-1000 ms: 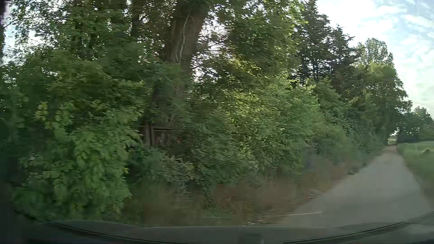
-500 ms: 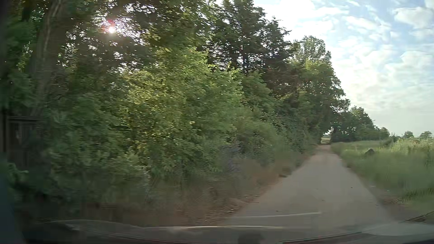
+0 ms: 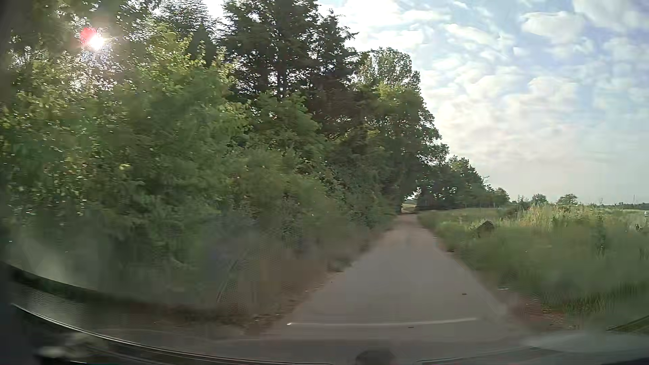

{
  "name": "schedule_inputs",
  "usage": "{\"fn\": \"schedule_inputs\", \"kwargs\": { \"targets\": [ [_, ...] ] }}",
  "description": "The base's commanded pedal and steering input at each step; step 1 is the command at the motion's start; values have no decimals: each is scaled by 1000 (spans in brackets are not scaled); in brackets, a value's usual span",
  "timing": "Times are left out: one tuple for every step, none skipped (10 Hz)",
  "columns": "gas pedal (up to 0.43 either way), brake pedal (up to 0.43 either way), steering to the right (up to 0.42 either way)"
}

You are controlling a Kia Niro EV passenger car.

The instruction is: Follow the waypoints while adhering to traffic rules and regulations

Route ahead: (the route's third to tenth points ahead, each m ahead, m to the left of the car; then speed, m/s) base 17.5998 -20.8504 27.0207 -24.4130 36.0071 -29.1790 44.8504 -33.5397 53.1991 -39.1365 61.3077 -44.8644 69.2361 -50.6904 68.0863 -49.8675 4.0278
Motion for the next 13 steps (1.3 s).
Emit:
{"fn": "schedule_inputs", "kwargs": {
  "targets": [
    [130,30,211],
    [130,30,179],
    [118,30,159],
    [118,30,134],
    [110,30,116],
    [87,30,95],
    [47,30,79],
    [8,30,72],
    [0,30,62],
    [0,30,55],
    [0,30,45],
    [0,30,39],
    [0,30,36]
  ]
}}
